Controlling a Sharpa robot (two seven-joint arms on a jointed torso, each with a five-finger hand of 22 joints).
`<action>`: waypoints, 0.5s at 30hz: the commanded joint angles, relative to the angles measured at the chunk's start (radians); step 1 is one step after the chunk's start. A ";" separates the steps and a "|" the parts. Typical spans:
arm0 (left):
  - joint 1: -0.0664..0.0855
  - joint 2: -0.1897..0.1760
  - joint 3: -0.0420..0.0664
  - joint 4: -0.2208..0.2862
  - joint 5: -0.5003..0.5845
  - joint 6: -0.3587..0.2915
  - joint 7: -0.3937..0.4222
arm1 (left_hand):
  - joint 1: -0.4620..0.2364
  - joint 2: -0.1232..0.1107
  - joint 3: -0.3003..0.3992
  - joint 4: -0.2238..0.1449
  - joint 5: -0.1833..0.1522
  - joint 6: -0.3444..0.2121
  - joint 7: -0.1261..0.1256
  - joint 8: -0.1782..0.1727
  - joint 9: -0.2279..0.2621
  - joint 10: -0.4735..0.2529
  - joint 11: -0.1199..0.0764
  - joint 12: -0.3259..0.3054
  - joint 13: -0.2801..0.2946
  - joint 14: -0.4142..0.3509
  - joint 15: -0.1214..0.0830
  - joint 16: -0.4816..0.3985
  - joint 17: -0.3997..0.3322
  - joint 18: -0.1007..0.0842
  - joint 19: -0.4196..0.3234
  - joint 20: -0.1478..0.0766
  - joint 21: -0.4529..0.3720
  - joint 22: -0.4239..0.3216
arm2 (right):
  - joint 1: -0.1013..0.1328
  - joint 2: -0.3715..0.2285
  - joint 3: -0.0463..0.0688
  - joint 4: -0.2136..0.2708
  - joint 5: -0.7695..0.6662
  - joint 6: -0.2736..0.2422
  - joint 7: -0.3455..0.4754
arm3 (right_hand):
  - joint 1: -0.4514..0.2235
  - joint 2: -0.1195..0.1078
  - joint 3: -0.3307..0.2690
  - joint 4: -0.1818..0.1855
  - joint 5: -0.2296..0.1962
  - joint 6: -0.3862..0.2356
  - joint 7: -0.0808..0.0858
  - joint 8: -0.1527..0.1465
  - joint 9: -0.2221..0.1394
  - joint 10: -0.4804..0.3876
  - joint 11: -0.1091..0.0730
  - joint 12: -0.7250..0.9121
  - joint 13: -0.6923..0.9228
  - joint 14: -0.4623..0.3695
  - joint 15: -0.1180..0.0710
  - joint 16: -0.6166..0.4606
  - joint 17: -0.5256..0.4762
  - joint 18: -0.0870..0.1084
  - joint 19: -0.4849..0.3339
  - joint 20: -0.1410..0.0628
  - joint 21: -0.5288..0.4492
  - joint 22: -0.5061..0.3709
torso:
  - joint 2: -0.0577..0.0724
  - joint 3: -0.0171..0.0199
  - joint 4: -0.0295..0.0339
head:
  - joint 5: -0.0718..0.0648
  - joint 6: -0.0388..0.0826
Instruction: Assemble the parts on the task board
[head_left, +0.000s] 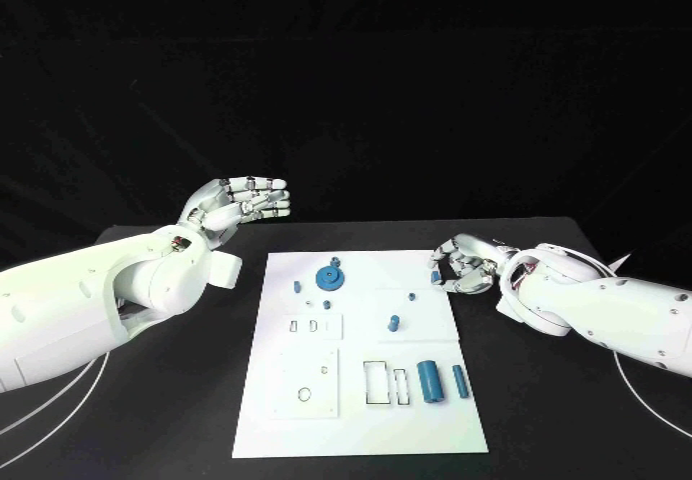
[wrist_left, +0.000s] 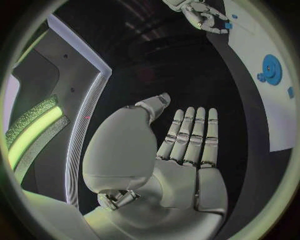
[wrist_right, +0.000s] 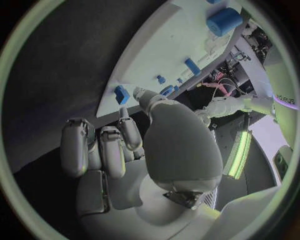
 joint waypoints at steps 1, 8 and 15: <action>0.000 0.001 0.001 0.001 0.001 0.017 0.010 | 0.003 0.004 -0.004 -0.002 -0.001 -0.004 0.076 0.005 0.001 -0.003 0.000 0.002 0.000 0.008 -0.001 -0.004 -0.002 -0.010 0.009 -0.001 0.003 0.001 | -0.003 0.003 0.000 -0.005 -0.011 0.022 0.009 | 0.011 0.001 0.004 -0.005 0.004 0.001 -0.003 -0.002 0.000 -0.001 0.002 0.003 0.002 0.096 0.006 0.006 0.230 -0.002 0.003 0.002 0.004 0.102 | 0.000 -0.0002 -0.0001 | 0.002 -0.001; 0.000 0.001 0.001 0.000 0.000 0.017 0.010 | 0.003 0.004 -0.004 -0.002 -0.001 -0.004 0.076 0.005 0.001 -0.003 0.000 0.002 0.000 0.008 -0.001 -0.004 -0.002 -0.010 0.009 -0.001 0.003 0.001 | -0.007 0.007 0.000 -0.014 -0.011 0.018 0.010 | 0.010 0.012 0.015 -0.004 0.005 0.016 -0.004 0.003 0.002 0.007 0.000 0.010 0.008 0.095 0.005 0.004 0.225 -0.003 0.008 0.001 0.010 0.107 | -0.001 -0.0005 0.0001 | 0.001 -0.003; 0.000 0.001 0.001 -0.001 0.000 0.017 0.010 | 0.004 0.004 -0.003 -0.003 -0.001 -0.004 0.076 0.006 0.001 -0.003 0.000 0.002 0.000 0.009 -0.001 -0.005 -0.002 -0.010 0.011 -0.001 0.004 0.001 | -0.007 0.010 0.000 -0.017 -0.008 0.011 0.012 | 0.008 0.017 0.019 -0.003 0.006 0.019 -0.005 0.004 0.002 0.010 0.000 0.012 0.010 0.095 0.004 0.005 0.225 -0.005 0.013 0.001 0.017 0.113 | -0.001 -0.0004 0.0001 | 0.000 -0.003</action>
